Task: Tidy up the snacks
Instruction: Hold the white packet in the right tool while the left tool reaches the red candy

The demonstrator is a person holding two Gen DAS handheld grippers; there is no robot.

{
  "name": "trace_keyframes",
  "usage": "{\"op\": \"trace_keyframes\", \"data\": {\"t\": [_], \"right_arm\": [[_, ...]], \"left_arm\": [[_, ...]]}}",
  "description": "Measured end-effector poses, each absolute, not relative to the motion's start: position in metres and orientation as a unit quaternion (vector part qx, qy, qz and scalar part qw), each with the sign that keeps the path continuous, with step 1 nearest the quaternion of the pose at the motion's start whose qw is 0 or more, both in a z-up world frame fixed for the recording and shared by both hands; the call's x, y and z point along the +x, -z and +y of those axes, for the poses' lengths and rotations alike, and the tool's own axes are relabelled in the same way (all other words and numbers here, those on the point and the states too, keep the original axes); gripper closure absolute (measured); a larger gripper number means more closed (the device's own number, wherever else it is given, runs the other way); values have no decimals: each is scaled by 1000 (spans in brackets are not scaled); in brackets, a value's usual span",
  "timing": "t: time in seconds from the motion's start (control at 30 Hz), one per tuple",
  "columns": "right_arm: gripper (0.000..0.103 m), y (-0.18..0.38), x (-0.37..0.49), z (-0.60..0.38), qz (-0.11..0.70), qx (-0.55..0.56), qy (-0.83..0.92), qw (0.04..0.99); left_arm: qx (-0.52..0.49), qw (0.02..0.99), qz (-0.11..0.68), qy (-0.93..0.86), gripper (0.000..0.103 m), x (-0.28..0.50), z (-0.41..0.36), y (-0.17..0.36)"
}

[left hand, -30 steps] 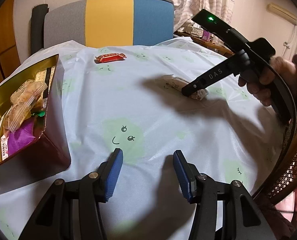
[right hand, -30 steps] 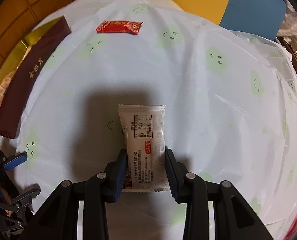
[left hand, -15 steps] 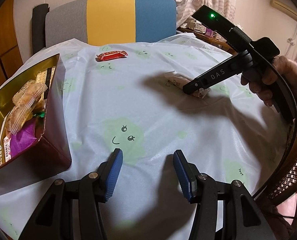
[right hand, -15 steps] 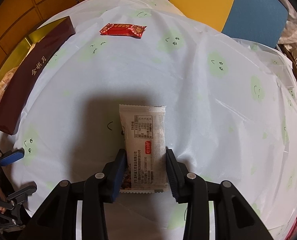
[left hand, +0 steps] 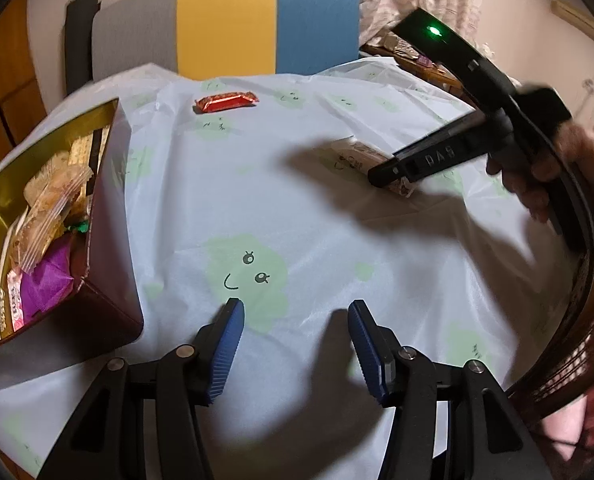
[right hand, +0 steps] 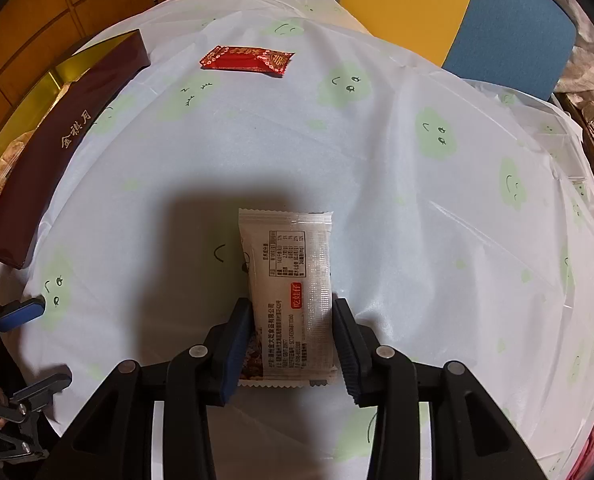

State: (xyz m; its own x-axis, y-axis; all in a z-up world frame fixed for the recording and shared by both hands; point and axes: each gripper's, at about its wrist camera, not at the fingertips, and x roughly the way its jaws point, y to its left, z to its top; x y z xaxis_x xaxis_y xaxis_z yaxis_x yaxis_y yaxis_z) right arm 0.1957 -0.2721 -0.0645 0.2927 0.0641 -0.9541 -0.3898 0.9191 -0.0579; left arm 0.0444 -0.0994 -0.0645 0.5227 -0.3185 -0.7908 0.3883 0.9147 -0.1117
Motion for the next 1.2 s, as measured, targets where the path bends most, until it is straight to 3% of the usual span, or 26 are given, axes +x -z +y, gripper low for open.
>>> {"op": "trace_keyframes", "data": {"t": [0.23, 0.57, 1.2], "right_arm": [[62, 65, 195, -272, 576, -145, -143, 792], [62, 64, 194, -268, 575, -157, -140, 790], [61, 65, 198, -270, 580, -168, -141, 785]], "left_arm": [[16, 870, 452, 196, 49, 67, -94, 33], [101, 872, 447, 175, 49, 155, -109, -16], [251, 813, 496, 172, 49, 304, -155, 47]]}}
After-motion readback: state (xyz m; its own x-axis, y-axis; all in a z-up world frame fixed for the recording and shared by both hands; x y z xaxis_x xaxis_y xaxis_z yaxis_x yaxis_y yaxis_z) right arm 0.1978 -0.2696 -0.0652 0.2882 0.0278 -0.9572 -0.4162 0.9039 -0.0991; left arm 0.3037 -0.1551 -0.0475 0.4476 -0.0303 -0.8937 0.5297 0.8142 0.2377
